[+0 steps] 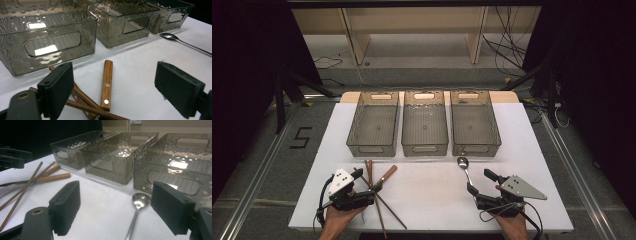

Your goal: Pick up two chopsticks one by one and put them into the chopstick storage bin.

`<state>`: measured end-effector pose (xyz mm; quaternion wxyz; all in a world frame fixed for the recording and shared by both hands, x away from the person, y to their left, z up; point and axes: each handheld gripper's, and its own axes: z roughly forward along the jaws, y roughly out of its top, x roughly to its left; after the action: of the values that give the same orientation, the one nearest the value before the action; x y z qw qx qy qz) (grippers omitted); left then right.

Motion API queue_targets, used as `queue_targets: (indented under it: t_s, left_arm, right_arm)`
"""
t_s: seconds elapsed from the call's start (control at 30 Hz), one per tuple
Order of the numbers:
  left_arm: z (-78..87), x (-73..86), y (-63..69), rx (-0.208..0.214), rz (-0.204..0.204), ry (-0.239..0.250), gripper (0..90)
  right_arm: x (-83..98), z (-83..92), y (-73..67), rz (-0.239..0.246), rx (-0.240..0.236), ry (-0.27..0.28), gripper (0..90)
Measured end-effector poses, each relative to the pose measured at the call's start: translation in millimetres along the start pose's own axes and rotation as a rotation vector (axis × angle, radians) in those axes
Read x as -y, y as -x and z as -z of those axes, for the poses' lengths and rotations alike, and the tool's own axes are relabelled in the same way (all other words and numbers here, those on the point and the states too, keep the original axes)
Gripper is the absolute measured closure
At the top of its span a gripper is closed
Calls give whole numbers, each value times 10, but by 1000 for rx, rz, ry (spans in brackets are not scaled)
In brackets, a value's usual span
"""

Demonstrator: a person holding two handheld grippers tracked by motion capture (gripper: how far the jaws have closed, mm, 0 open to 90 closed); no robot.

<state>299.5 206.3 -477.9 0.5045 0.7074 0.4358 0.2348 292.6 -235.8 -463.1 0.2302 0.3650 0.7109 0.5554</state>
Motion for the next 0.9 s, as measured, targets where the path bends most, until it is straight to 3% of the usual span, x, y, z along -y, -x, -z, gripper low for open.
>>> queue_targets:
  t_s: [0.33, 0.5, 0.67, 0.8, 0.9]
  left_arm:
    - [-7, -35, -7, -34, 24, -30, 153]
    - [12, -112, -35, -69, 70, -75, 154]
    - [75, -220, -124, -102, 164, -100, 158]
    - [90, -259, -167, -135, 206, -131, 163]
    - [104, -267, -217, -145, 269, -146, 165]
  right_arm:
    - [4, -14, -11, 2, 3, -14, 249]
    - [6, -19, -7, 1, 3, -19, 253]
    - [12, -32, -2, 0, 0, -23, 254]
    - [16, -38, -8, -3, -4, -25, 256]
    - [18, -42, -12, 0, -8, -28, 257]
